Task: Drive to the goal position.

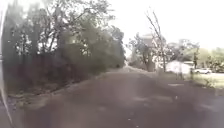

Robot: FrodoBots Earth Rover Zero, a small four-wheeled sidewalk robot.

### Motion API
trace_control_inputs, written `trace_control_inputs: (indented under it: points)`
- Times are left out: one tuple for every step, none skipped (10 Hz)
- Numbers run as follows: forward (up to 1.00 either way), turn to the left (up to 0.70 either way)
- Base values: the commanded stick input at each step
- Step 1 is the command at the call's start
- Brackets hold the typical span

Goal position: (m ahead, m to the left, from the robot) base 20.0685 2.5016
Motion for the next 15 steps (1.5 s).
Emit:
trace_control_inputs:
  points:
    - [0.70, -0.34]
    - [0.70, -0.34]
    - [0.70, -0.04]
    - [0.70, 0.00]
    - [0.70, 0.00]
    - [0.70, 0.00]
    - [0.70, 0.00]
    - [0.70, 0.00]
    - [0.70, 0.00]
    - [0.70, 0.00]
    - [0.70, 0.00]
    - [0.70, 0.00]
    - [0.70, 0.00]
    - [0.70, 0.00]
    - [0.70, 0.00]
